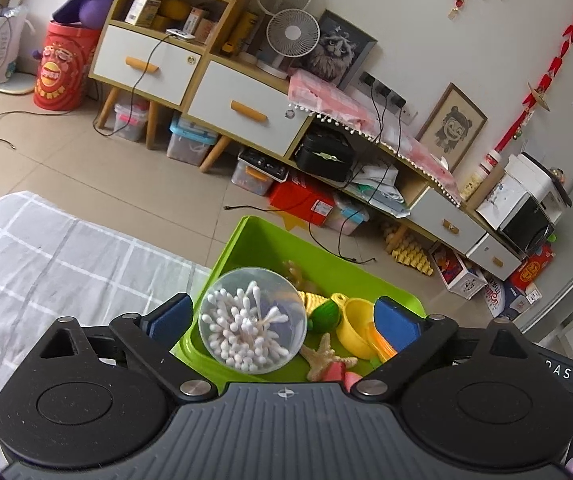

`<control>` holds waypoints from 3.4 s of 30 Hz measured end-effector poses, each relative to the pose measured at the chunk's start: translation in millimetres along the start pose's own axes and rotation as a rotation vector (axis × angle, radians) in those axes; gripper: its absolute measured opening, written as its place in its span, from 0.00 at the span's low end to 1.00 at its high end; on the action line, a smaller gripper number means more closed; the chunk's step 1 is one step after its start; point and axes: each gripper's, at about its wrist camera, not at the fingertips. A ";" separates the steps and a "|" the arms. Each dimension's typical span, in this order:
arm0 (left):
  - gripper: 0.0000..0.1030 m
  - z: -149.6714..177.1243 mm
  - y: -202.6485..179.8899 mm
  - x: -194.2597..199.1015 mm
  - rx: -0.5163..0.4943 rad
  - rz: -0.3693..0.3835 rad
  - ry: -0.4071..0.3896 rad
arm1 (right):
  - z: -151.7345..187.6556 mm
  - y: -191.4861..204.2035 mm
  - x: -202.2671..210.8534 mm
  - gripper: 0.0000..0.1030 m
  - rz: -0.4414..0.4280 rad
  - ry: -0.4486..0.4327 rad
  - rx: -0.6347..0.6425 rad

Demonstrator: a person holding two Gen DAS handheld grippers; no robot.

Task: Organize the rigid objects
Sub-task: 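Open both tools to drop the lid and swab jar into the bin, then withdraw both tools toward the tan rubber toy and pink card box, then grasp the tan rubber toy with the left tool while the right tool grasps the pink card box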

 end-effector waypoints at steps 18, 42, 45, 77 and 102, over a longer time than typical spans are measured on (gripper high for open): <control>0.97 34.4 -10.7 54.2 -0.055 -0.029 0.027 | 38.4 13.8 65.4 0.64 -0.027 0.030 -0.006; 0.98 99.2 7.7 74.8 -0.197 -0.093 0.092 | 102.6 -3.2 82.2 0.68 0.030 0.029 0.013; 0.98 103.8 5.2 73.6 -0.225 -0.101 0.094 | 104.3 -5.7 83.2 0.69 0.031 0.036 0.008; 0.77 178.8 -46.3 15.7 -0.475 0.030 0.164 | 118.2 -38.2 47.6 0.72 0.166 0.158 0.069; 0.46 165.3 -11.4 40.0 -0.453 -0.006 0.213 | 149.5 8.1 9.8 0.35 -0.023 0.098 0.430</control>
Point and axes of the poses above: each gripper's, at about its wrist camera, not at the fingertips, and x roughly against the way its jaws point, y to its left, z to its underside
